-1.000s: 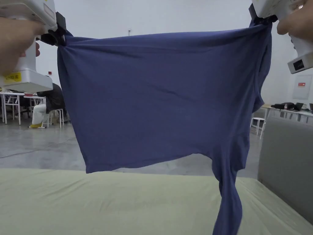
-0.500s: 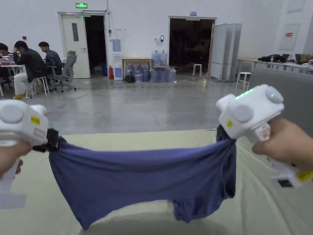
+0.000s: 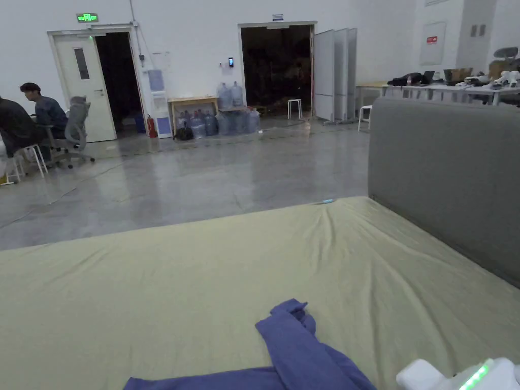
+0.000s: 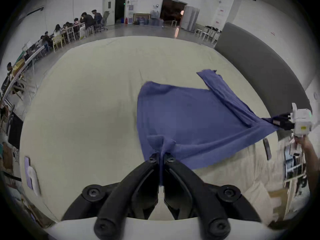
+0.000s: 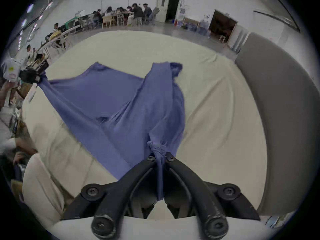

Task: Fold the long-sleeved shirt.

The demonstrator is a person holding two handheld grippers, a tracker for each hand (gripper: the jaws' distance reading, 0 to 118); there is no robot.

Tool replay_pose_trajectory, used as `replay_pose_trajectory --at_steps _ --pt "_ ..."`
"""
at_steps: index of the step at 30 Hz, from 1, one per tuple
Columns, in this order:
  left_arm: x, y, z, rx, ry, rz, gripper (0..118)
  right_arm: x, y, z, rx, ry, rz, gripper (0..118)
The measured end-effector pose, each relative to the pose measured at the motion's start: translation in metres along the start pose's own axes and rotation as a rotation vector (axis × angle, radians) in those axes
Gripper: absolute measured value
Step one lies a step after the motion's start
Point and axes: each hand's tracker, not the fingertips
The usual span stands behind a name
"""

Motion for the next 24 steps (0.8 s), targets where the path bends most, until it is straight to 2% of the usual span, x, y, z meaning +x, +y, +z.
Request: replay_pose_trajectory --at_steps 3,4,8,13,16,19,24 --pt "0.002 -0.044 0.013 -0.007 -0.009 0.014 0 -0.014 -0.042 0.008 -0.03 0.014 -0.001 0" --pt "0.001 -0.057 0.013 -0.065 -0.031 0.022 0 -0.018 -0.055 0.007 -0.044 0.013 -0.005 0" --pt "-0.004 -0.104 0.011 -0.1 -0.048 0.108 0 -0.029 -0.099 -0.002 -0.132 0.037 -0.028 0" --pt "-0.021 -0.151 -0.006 -0.125 -0.003 0.078 0 -0.042 -0.132 -0.013 -0.182 0.05 -0.042 0" --pt "-0.024 -0.169 -0.019 -0.141 -0.036 0.103 0 -0.044 -0.141 -0.029 -0.211 0.021 -0.026 0" --pt "-0.022 -0.186 -0.037 -0.181 -0.018 0.105 0 -0.038 -0.151 -0.045 -0.265 0.052 -0.1 0" --pt "-0.028 -0.195 -0.051 -0.164 -0.021 0.153 0 -0.035 -0.161 -0.056 -0.258 0.045 -0.158 0"
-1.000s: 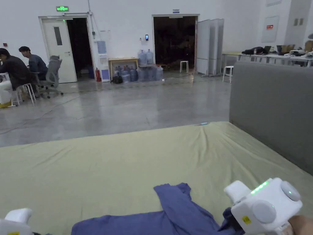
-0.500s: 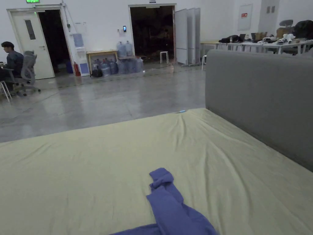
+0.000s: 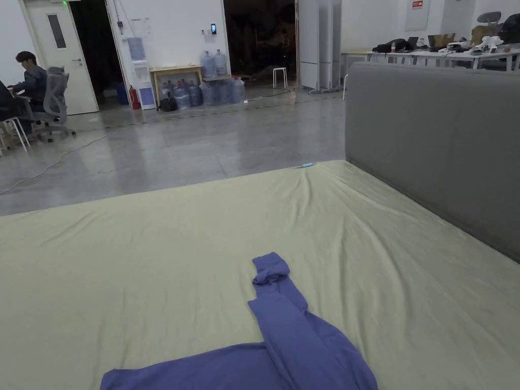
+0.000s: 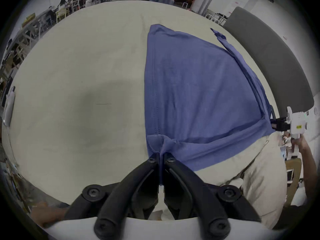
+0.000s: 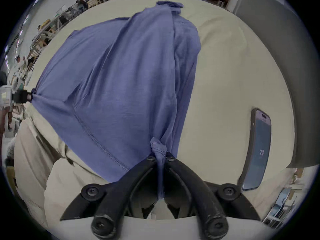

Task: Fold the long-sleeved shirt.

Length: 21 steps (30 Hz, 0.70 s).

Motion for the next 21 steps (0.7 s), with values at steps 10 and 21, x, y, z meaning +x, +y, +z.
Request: replay_pose_trajectory --at_steps 10,21 --pt "0.023 0.013 0.063 0.169 -0.025 0.116 116 0.028 0.017 0.054 0.053 0.072 -0.171 98" --pt "0.141 -0.024 0.103 0.277 0.095 -0.091 0 -0.032 -0.005 0.125 0.258 0.093 -0.197 0"
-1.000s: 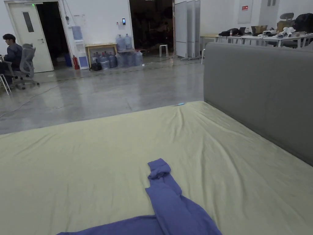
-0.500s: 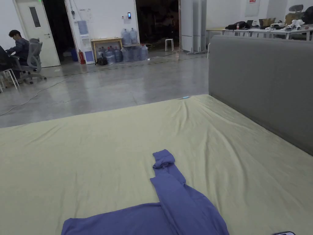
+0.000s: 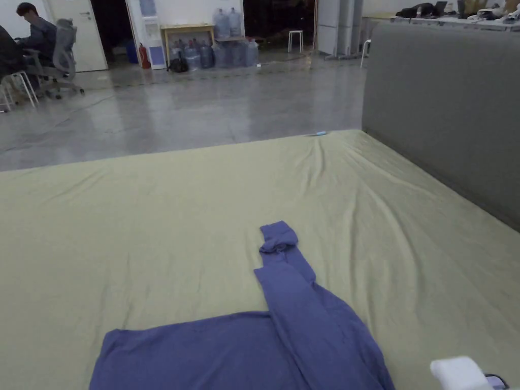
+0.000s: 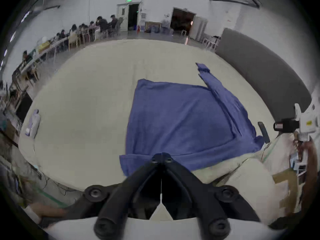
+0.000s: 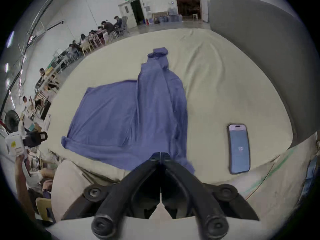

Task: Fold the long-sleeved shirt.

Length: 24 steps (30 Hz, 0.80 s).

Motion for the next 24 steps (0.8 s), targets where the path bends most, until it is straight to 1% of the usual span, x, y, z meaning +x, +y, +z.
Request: replay_pose_trajectory --at_steps 1,2,4,5,6,7,8,9,10,11,13,14,16,17,18,19,20,21,22,23,24 --pt "0.005 0.003 -0.001 0.002 -0.015 0.007 0 -0.008 0.0 -0.013 -0.022 0.027 0.02 0" --pt "0.0 0.007 -0.008 0.009 -0.019 0.024 0 -0.016 0.005 -0.017 -0.003 0.054 0.029 0" --pt "0.005 0.021 -0.01 0.025 -0.021 0.04 0 -0.026 0.02 -0.03 -0.026 0.071 0.036 0" --pt "0.006 0.03 -0.011 0.031 -0.022 0.044 0 -0.021 0.036 -0.038 -0.041 0.085 0.031 2" --pt "0.004 0.039 -0.015 0.039 -0.022 0.051 0 -0.021 0.052 -0.045 -0.05 0.095 0.031 22" --pt "0.005 0.047 -0.017 0.05 -0.026 0.052 0 -0.022 0.073 -0.053 -0.042 0.107 0.036 59" --pt "0.005 0.054 -0.02 0.057 -0.035 0.049 0 -0.021 0.098 -0.06 -0.025 0.103 0.039 110" --pt "0.006 0.06 -0.023 0.059 -0.037 0.046 0 -0.021 0.122 -0.066 -0.002 0.098 0.041 110" --pt "0.009 0.063 -0.028 0.064 -0.037 0.041 0 -0.021 0.151 -0.078 0.024 0.093 0.047 117" --pt "0.009 0.068 -0.033 0.066 -0.04 0.036 0 -0.022 0.179 -0.093 0.034 0.101 0.041 118" --pt "0.008 0.073 -0.046 0.058 -0.051 0.033 0 -0.02 0.241 -0.125 0.082 0.165 0.016 118" --pt "0.007 0.073 -0.055 0.055 -0.059 0.036 0 -0.02 0.275 -0.149 0.061 0.141 0.015 118" --pt "0.005 0.076 -0.068 0.036 -0.068 0.038 0 -0.022 0.334 -0.2 -0.03 0.093 -0.012 118" --pt "0.004 0.075 -0.076 0.02 -0.068 0.038 0 -0.025 0.362 -0.242 -0.068 0.08 -0.022 118" --pt "0.002 0.073 -0.082 0.012 -0.067 0.04 0 -0.024 0.385 -0.268 -0.102 0.065 -0.03 118" --pt "-0.001 0.072 -0.088 0.006 -0.065 0.04 0 -0.023 0.408 -0.295 -0.12 0.024 -0.057 118" --pt "-0.004 0.071 -0.095 -0.008 -0.061 0.041 0 -0.021 0.427 -0.319 -0.126 -0.015 -0.104 118" --pt "-0.008 0.069 -0.101 -0.023 -0.051 0.045 0 -0.019 0.44 -0.337 -0.135 -0.042 -0.122 118" --pt "-0.009 0.065 -0.107 -0.034 -0.034 0.045 0 -0.016 0.454 -0.359 -0.144 -0.084 -0.159 118" --pt "-0.014 0.063 -0.113 -0.056 -0.027 0.052 0 -0.014 0.462 -0.376 -0.162 -0.088 -0.197 118" --pt "-0.019 0.062 -0.117 -0.079 -0.025 0.065 0 -0.012 0.466 -0.39 -0.169 -0.082 -0.216 118"
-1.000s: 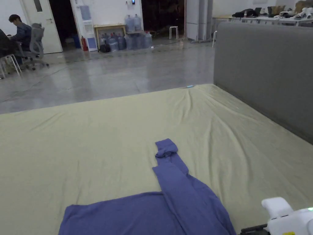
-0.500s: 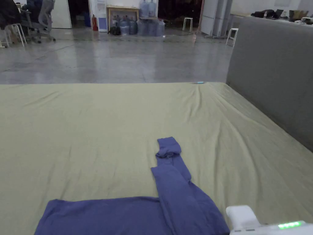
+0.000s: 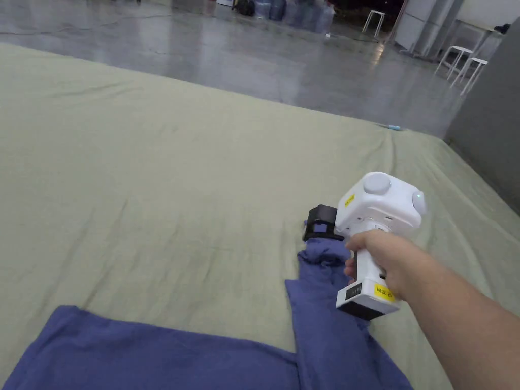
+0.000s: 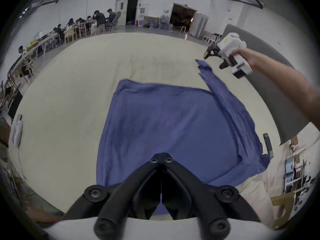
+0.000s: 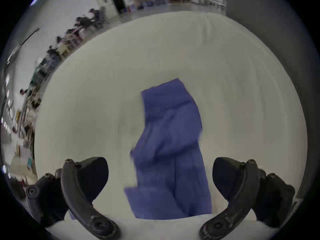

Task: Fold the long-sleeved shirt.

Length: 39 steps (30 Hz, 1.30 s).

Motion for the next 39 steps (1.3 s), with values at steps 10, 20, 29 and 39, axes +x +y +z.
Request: replay_pose_trajectory --at_steps 10,20,29,39 --pt "-0.012 -0.003 0.008 -0.005 0.003 0.007 0 -0.016 -0.009 0.007 -0.017 -0.062 0.08 5" --pt "0.005 -0.027 0.052 0.054 -0.042 0.031 0 0.013 -0.142 0.162 0.022 0.08 0.222 5" --pt "0.016 -0.05 0.085 0.088 -0.043 0.043 0 0.055 -0.328 0.165 -0.033 0.045 0.223 5" --pt "0.024 -0.065 0.104 0.072 -0.045 0.05 0 0.063 -0.369 0.111 -0.063 0.027 0.065 18"
